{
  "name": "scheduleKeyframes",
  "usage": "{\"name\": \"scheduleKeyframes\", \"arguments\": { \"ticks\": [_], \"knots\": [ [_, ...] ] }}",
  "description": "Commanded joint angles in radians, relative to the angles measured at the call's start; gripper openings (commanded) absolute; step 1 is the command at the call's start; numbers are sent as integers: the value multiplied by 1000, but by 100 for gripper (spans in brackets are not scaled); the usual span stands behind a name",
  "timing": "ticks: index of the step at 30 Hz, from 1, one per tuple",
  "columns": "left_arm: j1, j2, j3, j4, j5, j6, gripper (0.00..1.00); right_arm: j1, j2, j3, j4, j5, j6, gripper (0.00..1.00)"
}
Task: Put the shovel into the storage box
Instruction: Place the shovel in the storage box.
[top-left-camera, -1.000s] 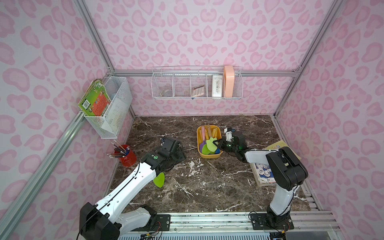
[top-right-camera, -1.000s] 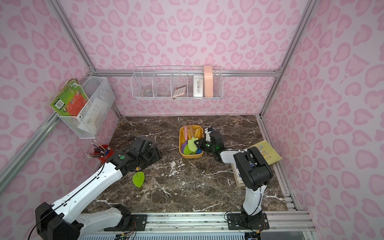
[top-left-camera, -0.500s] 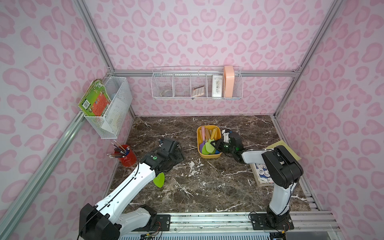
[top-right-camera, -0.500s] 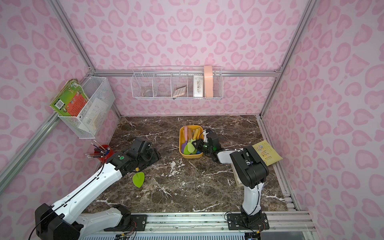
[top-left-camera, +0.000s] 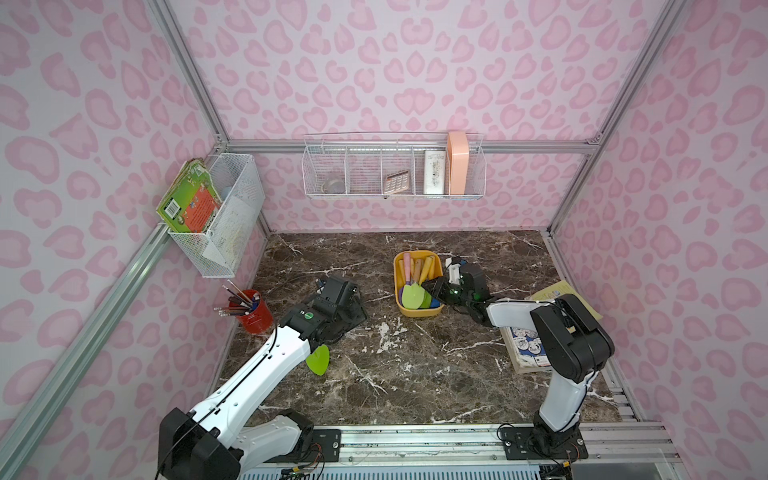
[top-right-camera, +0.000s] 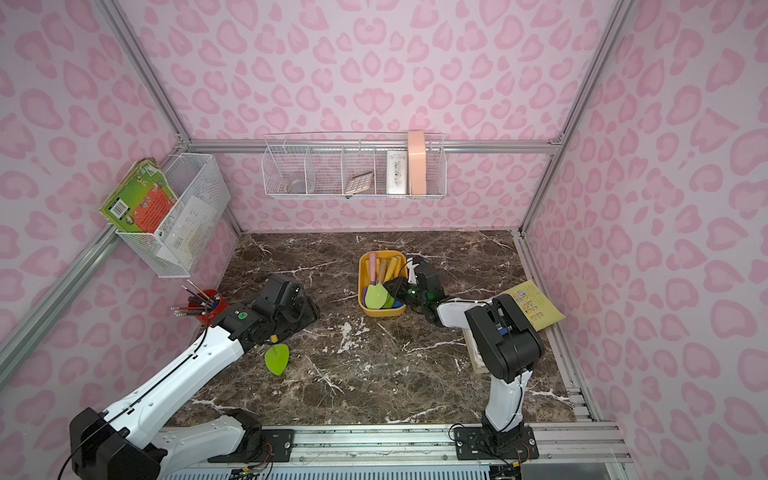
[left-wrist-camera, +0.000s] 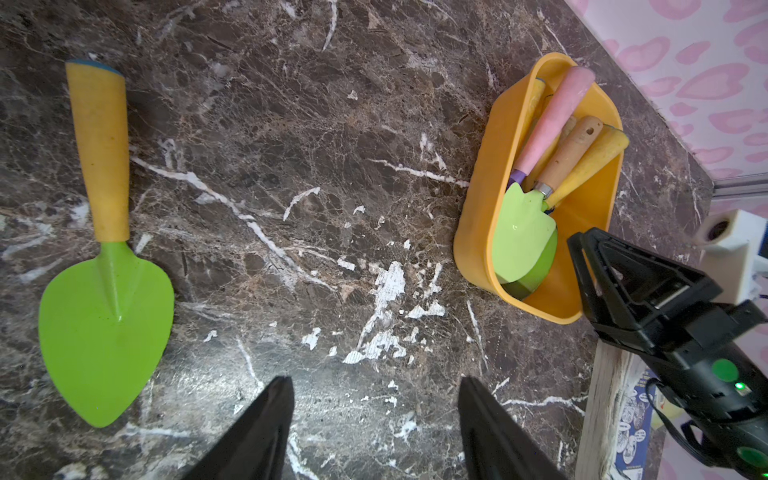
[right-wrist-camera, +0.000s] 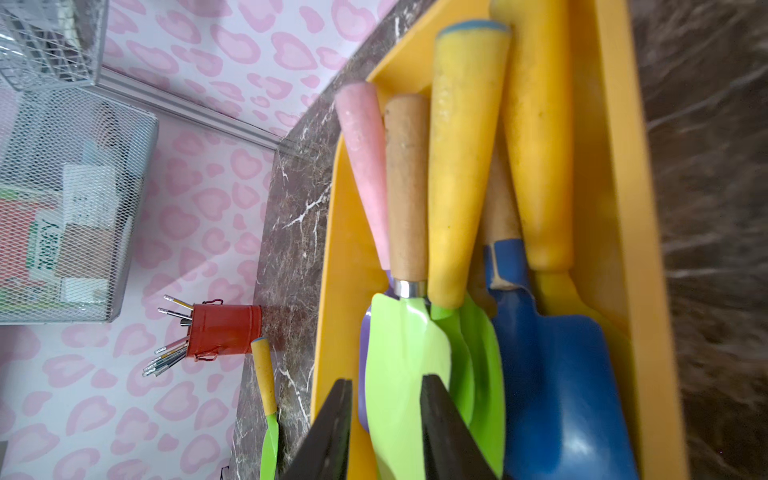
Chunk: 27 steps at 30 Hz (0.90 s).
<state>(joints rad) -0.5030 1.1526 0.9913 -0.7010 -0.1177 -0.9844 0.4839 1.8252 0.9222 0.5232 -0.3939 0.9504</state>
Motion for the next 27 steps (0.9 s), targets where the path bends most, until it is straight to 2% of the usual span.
{"name": "scheduleKeyframes", "arguments": {
  "ticks": [1, 6, 7, 11, 15, 19, 27],
  "knots": [
    [1, -3, 19, -30, -23, 37, 68, -14, -59, -5, -54, 36, -91, 32],
    [9, 4, 61, -130, -87, 70, 69, -24, -174, -26, -122, 48, -202, 32],
    [13, 3, 65, -147, -95, 73, 74, -18, -193, -29, -138, 50, -224, 32],
    [41, -18, 46, -194, -139, 67, 76, -2, -267, -60, -187, 33, -301, 33],
    [87, -57, -26, -193, -182, 47, 70, 21, -355, -123, -207, 31, -355, 33],
    [173, -69, -92, -183, -198, 38, 64, 48, -453, -189, -242, 38, -407, 32],
    [273, 82, -131, -127, -218, 59, 56, 84, -617, -313, -282, 64, -453, 33]
  ]
}}
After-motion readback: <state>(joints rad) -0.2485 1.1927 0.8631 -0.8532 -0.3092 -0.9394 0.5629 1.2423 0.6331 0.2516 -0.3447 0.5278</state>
